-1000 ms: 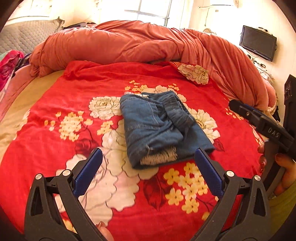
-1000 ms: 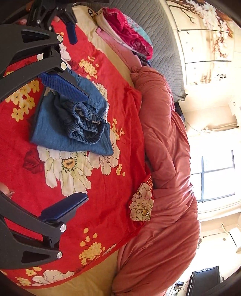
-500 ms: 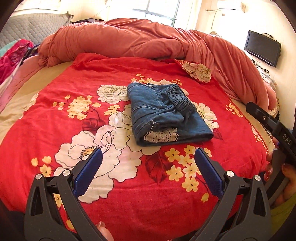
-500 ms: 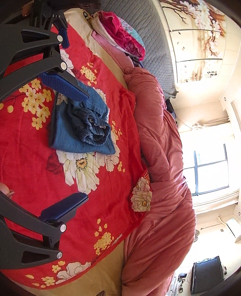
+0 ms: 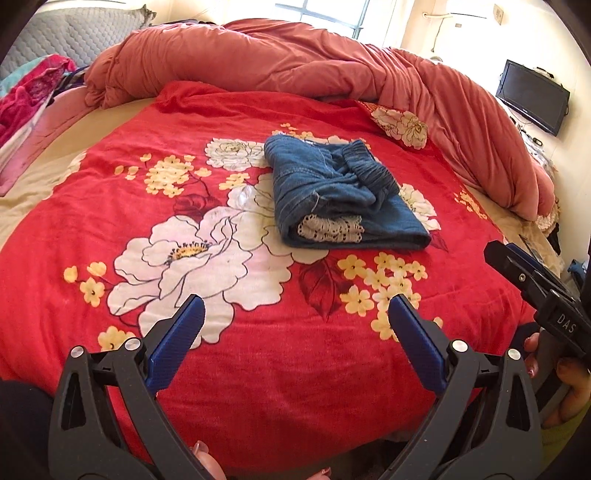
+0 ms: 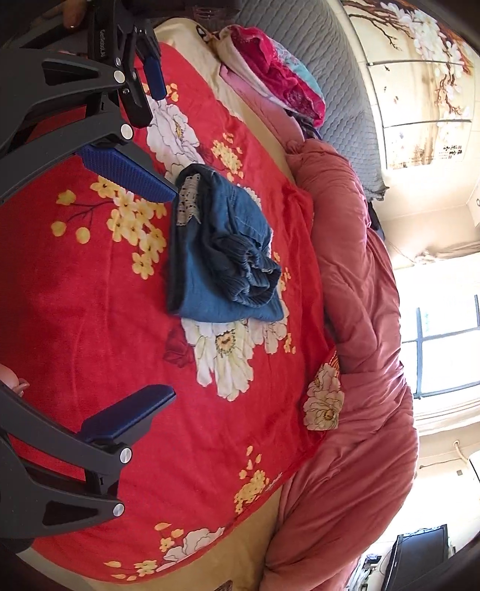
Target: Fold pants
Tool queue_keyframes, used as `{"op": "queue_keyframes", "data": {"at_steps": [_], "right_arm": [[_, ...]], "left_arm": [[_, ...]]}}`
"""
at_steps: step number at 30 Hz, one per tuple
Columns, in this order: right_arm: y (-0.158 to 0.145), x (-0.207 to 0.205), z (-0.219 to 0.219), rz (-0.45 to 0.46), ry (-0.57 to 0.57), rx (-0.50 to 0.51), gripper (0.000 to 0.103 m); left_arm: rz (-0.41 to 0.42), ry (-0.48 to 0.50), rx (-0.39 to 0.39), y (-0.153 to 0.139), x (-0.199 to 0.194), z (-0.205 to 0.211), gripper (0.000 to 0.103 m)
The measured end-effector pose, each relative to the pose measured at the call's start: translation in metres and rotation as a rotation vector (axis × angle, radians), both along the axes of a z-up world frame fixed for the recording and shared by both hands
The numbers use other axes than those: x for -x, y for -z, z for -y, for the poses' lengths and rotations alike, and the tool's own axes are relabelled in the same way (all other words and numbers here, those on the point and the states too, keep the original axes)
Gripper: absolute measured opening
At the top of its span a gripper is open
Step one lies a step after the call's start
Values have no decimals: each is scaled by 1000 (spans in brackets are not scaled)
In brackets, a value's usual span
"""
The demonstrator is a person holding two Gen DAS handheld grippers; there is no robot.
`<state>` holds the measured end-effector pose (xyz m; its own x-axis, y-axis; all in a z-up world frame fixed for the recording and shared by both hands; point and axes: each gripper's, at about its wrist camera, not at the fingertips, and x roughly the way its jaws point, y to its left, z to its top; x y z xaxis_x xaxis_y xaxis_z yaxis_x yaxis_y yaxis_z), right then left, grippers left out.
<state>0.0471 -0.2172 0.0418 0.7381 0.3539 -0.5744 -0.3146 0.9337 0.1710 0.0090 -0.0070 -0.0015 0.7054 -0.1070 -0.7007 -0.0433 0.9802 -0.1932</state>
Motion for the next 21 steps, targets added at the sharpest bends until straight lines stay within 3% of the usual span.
{"op": "queue_keyframes", "data": {"at_steps": [11,21], "right_arm": [[12,-8,-8,-60,3,58,98],[14,-12,-4,-76,8,38,98]], "left_arm": [[-20,-2,-8,7,-6,-1,93],[-15,11,-13,5,-7,1,93]]}}
